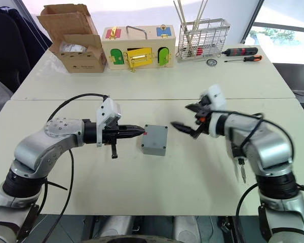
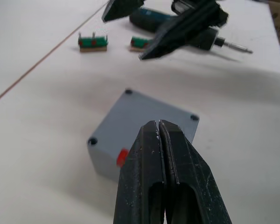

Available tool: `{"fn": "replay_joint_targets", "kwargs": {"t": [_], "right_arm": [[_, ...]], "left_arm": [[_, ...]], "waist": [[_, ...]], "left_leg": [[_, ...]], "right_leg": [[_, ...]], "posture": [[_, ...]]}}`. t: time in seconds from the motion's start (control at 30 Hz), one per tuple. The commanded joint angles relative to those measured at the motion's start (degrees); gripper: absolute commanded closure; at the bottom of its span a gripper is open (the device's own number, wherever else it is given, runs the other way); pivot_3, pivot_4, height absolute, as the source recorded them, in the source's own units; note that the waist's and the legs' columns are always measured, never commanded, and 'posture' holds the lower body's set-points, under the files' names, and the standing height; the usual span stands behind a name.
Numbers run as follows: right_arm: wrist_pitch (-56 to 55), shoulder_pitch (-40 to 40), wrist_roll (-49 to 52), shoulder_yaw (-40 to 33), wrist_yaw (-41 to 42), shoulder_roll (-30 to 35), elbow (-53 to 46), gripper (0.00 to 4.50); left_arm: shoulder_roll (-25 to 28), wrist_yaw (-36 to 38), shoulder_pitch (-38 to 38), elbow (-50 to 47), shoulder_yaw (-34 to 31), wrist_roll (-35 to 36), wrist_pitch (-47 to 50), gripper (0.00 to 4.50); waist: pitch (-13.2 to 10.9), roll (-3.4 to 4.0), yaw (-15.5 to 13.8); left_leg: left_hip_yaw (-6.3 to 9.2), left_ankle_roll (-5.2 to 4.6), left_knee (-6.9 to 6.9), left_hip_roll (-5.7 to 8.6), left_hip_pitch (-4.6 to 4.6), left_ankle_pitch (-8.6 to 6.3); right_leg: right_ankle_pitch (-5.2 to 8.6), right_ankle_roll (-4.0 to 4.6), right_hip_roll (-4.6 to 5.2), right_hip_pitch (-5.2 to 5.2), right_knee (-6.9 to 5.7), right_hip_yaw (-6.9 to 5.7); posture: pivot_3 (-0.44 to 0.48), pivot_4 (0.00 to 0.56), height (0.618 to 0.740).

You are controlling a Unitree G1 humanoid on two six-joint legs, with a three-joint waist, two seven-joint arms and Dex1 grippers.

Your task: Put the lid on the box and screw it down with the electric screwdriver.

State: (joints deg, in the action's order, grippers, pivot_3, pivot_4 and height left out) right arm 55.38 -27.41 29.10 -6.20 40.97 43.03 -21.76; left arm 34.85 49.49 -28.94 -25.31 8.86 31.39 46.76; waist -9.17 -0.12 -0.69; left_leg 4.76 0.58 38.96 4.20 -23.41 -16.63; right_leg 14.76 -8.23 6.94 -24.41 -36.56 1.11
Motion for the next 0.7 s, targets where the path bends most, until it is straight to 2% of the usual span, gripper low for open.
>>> {"fn": "replay_joint_targets", "kwargs": {"t": [0.03,0.13,0.23,0.4,0.5,0.7], "right_arm": [[5.33,-5.39,2.14,-8.07,1.06,8.42,2.76,0.03],[8.69,-5.54,1.93,-7.10,5.06,18.06,6.17,0.03],[11.65,-6.39,0.61,-5.99,4.15,22.38,11.02,0.03],[21.32,-5.51,7.34,-5.56,11.44,28.12,12.31,0.03],[22.87,0.24,6.02,0.53,14.51,34.75,12.96,0.03],[25.42,4.14,6.50,4.89,16.34,35.78,15.71,0.03]], "left_arm": [[-0.56,2.53,-2.67,-2.67,2.13,0.43,-2.60,4.50],[-2.14,3.34,-4.63,-2.20,4.46,-0.52,-4.57,4.50],[-3.29,3.92,-5.49,-2.25,6.74,-1.53,-5.90,4.50],[-3.64,4.87,-4.77,-2.64,9.39,-3.42,-8.41,4.50],[-3.64,5.25,-3.72,-4.00,10.49,-3.78,-9.16,4.50],[-4.13,4.60,-2.77,-5.25,11.79,-5.08,-9.53,4.50]], "waist": [[-0.02,0.03,-0.04],[-0.01,0.02,-0.16],[-0.01,0.01,0.26],[-0.06,0.15,0.40],[-0.06,0.13,0.00],[-0.06,0.15,0.00]], "left_leg": [[-0.01,0.00,-0.02,0.00,-0.01,0.00],[-0.01,-0.08,-0.03,0.00,-0.01,-0.04],[-0.03,-0.35,-0.05,-0.03,0.00,-0.20],[-0.14,-0.36,-0.09,-0.04,0.01,-0.20],[-0.13,-0.40,-0.08,-0.04,0.01,-0.23],[-0.21,-0.47,0.12,0.00,0.01,-0.27]], "right_leg": [[0.00,0.00,0.00,-0.01,0.01,0.00],[0.00,0.00,0.02,0.06,0.11,-0.04],[0.00,0.00,0.00,0.11,0.21,-0.05],[0.00,0.00,0.01,0.04,0.20,0.04],[0.00,0.00,0.02,0.06,0.22,0.02],[-0.01,-0.01,0.06,0.16,0.25,0.07]], "posture": [[0.000,0.150,0.730],[0.000,0.150,0.730],[0.000,0.150,0.730],[0.000,0.150,0.730],[0.000,0.150,0.730],[0.000,0.150,0.730]]}}
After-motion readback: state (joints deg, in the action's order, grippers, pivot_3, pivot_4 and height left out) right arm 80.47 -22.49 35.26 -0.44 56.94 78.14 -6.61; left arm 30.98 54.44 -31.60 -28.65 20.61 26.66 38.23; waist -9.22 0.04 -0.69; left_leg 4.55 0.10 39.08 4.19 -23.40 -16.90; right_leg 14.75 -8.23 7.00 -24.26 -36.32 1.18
